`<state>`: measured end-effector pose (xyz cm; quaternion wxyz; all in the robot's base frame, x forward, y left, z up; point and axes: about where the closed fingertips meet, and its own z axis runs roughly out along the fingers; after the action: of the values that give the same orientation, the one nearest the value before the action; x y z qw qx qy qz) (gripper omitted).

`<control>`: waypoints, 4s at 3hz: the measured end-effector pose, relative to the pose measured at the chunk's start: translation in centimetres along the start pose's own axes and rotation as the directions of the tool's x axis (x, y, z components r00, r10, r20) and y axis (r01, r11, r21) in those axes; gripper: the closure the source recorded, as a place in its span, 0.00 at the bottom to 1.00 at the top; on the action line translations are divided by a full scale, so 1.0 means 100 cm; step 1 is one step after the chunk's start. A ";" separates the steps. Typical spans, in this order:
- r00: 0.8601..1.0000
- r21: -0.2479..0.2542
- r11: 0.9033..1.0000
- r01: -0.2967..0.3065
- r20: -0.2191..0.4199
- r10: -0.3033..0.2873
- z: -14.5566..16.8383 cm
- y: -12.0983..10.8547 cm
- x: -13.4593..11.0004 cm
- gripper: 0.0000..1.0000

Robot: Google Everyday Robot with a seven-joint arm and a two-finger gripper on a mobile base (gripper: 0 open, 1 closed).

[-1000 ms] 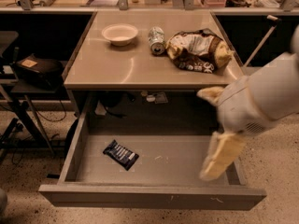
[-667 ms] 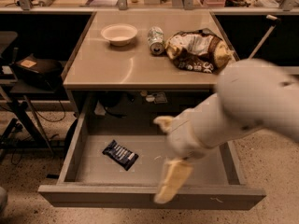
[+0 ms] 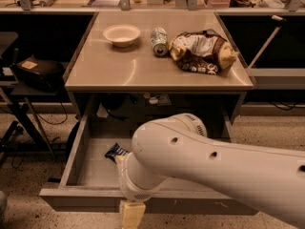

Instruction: Pick rxbar blueberry from top drawer and place on counter

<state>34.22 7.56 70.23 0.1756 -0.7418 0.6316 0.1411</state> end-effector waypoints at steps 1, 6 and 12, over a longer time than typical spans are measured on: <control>0.998 0.064 0.997 -0.045 -0.037 0.047 -0.018 -0.026 0.006 0.00; 0.962 0.221 0.941 -0.256 -0.036 0.270 -0.026 -0.161 0.068 0.00; 0.897 -0.097 0.954 -0.285 0.322 0.301 0.125 -0.194 0.050 0.00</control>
Offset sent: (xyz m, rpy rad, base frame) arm 0.2092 -0.0718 0.1144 -0.0454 -0.2233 -0.3646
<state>54.32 11.33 58.41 0.2392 -0.6076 0.6936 0.3043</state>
